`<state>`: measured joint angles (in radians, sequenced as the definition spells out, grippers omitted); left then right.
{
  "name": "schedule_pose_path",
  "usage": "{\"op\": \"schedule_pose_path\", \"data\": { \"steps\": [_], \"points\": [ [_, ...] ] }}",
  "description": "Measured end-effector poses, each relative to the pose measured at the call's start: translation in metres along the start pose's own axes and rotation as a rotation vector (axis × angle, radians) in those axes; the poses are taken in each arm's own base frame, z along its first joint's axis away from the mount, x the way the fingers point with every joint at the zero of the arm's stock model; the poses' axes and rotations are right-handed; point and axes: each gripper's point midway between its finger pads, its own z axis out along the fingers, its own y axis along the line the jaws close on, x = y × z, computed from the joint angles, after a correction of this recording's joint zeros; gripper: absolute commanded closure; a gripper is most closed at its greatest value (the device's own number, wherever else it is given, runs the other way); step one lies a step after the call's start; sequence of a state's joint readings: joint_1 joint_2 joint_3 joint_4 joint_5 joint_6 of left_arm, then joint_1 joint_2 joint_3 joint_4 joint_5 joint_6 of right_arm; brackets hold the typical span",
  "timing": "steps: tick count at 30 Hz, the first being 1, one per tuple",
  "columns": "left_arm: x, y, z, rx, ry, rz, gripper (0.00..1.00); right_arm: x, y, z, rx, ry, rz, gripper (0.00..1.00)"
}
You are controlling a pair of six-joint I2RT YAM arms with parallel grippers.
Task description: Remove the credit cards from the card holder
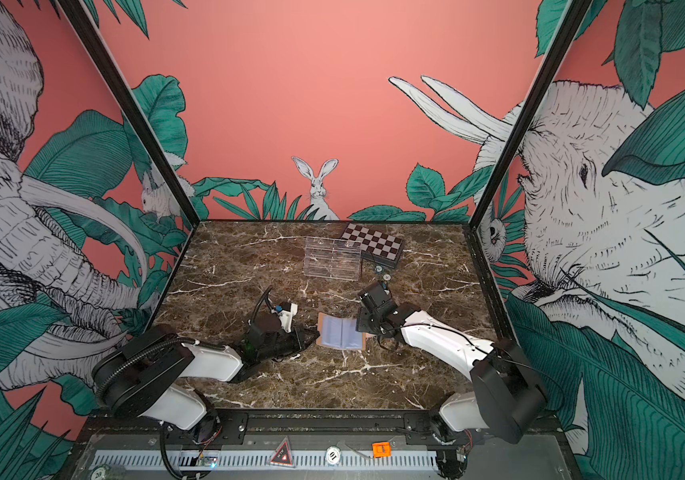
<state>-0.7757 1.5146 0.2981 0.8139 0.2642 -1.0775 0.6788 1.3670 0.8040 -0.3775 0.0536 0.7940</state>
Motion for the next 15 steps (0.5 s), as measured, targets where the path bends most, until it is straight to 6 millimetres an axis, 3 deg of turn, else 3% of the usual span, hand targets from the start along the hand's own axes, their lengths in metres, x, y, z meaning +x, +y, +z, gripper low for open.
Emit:
{"op": "schedule_pose_path", "data": {
  "steps": [6,10,13,15],
  "points": [
    [0.0,0.0,0.0,-0.001,0.0,0.0,1.0,0.005,0.02,-0.007,-0.086,0.0,-0.025,0.32],
    [0.001,0.002,0.0,-0.004,0.002,-0.001,1.0,0.012,0.055,-0.01,-0.141,0.028,-0.1,0.26],
    [0.001,0.002,-0.001,-0.004,0.002,-0.001,1.0,0.015,0.078,-0.001,-0.176,0.047,-0.132,0.21],
    [0.001,0.002,-0.001,-0.005,0.002,-0.001,1.0,0.022,0.082,0.009,-0.172,0.075,-0.146,0.21]
  ]
}}
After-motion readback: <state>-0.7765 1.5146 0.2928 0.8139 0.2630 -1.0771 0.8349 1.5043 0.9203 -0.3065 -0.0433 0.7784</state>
